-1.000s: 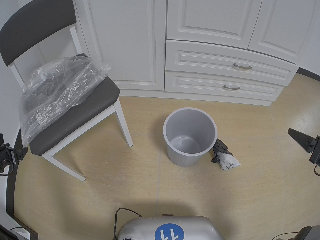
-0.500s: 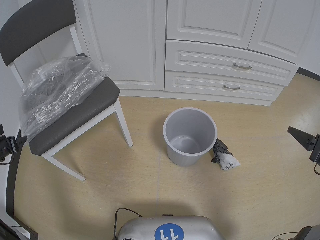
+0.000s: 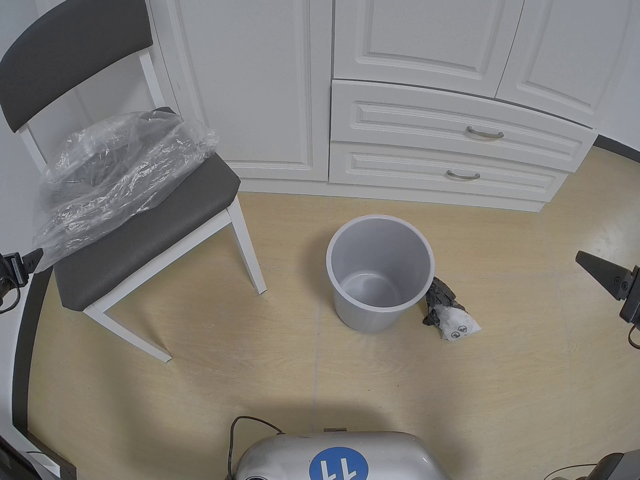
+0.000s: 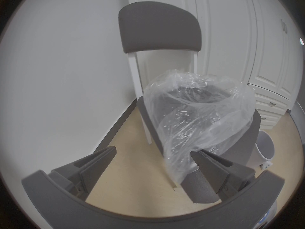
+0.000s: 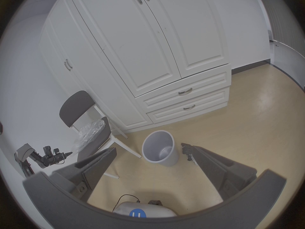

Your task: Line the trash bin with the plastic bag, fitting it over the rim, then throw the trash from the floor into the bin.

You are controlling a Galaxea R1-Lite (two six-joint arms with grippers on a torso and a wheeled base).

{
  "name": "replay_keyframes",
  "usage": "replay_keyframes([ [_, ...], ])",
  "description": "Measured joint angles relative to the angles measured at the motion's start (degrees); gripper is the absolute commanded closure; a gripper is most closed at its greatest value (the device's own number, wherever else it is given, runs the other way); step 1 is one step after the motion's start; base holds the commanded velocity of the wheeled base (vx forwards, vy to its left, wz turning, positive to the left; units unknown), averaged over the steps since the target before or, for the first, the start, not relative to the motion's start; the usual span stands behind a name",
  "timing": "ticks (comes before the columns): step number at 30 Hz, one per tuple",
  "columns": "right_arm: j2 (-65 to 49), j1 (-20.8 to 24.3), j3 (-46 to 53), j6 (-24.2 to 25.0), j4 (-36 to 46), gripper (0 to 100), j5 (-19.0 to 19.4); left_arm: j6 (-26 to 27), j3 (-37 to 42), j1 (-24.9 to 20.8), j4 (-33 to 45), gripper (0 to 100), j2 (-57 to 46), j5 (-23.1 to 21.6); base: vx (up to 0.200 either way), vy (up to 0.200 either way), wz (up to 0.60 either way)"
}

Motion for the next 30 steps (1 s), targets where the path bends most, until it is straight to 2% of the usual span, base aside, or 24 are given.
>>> replay_keyframes([
  [7,0.0,0.0,0.0,0.4,0.0,0,0.0,0.4,3.5,-2.2,-11.9,0,4.2,0.1,0.000,0.000,0.00],
  [14,0.0,0.0,0.0,0.4,-0.5,0,0.0,-0.3,4.4,-2.5,-25.7,0,13.8,0.0,0.000,0.000,0.00],
  [17,0.0,0.0,0.0,0.4,-1.2,0,0.0,-1.9,4.6,-2.5,-32.8,0,17.9,-0.2,0.000,0.000,0.00],
  [20,0.2,0.0,0.1,0.5,-1.9,0,0.0,-5.8,4.8,-2.7,-40.0,0,21.3,-0.4,0.000,0.000,0.00],
  [24,0.4,0.0,0.2,0.5,-2.4,0,0.0,-9.5,4.8,-2.9,-44.6,0,23.7,-0.5,0.000,0.000,0.00],
  [28,0.5,0.1,0.2,0.5,-2.5,0,0.1,-10.4,4.4,-3.0,-45.1,0,25.3,-0.7,0.000,0.000,0.00],
  [29,0.5,0.1,0.2,0.5,-2.5,0,0.1,-10.7,4.3,-3.0,-45.2,100,25.5,-0.6,0.000,0.000,0.00],
  [30,0.5,0.1,0.2,0.5,-2.5,0,0.1,-11.1,4.2,-3.1,-45.2,100,25.7,-0.6,0.000,0.000,0.00],
])
